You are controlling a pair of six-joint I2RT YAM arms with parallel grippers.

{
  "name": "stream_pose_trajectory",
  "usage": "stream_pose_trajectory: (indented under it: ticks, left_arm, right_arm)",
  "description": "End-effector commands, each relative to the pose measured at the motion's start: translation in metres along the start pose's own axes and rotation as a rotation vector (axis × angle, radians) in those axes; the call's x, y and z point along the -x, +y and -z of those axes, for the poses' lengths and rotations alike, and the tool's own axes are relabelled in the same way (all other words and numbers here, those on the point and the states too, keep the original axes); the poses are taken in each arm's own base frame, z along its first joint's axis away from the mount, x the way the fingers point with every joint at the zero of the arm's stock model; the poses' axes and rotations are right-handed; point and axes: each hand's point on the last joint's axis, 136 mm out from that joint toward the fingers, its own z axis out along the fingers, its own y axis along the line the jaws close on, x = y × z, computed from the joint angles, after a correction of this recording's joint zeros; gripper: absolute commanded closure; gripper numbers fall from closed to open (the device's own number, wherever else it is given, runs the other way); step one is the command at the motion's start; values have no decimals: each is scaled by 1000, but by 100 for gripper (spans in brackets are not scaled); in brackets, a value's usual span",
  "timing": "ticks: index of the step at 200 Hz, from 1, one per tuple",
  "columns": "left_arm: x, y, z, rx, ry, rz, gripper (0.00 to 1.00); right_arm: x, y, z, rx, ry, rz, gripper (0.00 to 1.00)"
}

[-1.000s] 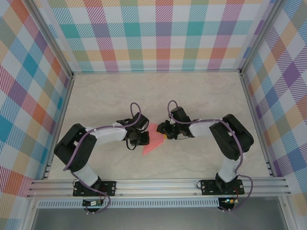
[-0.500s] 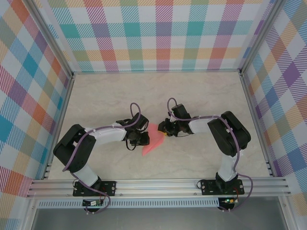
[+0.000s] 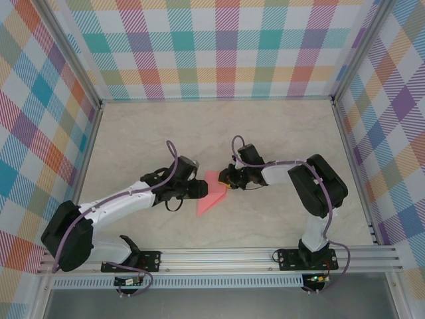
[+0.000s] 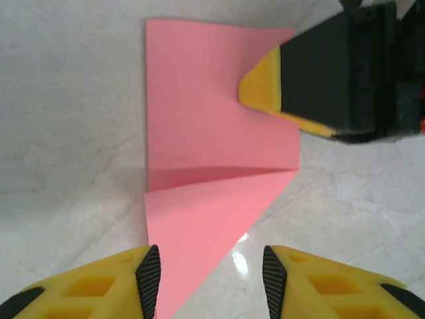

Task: Fold a paper plane with a square sheet of paper (pick it up from the middle)
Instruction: Fourth fold the wing at the center of the table.

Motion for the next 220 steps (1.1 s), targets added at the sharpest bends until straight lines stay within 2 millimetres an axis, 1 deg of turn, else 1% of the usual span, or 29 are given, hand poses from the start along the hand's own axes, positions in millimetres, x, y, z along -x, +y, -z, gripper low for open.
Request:
stream_pose_trajectory:
  ticks: [1,22,41,69,97,175,220]
  left_arm:
    - [-22,13,-3,117,4,-46,50]
    - [-32,7,-14,169,-1,-105,47]
    - [-35,4,-24,224,-17,-151,42]
    - [-40,8,-36,335,-18,-225,41]
    - [-40,7,-39,398,-41,-280,41]
    - [-46,1,-45,429,-72,-335,45]
    - [-51,4,-50,441,-57,-336,57]
  right_arm:
    - [0,20,12,47,-4,24,80]
    - [-1,24,15,53,0,27,79]
    - [-1,27,16,63,7,30,79]
    - [-1,28,16,63,8,25,79]
    - [0,30,16,65,8,20,78]
    - [-2,25,16,46,14,11,78]
    - [-1,27,16,48,9,10,78]
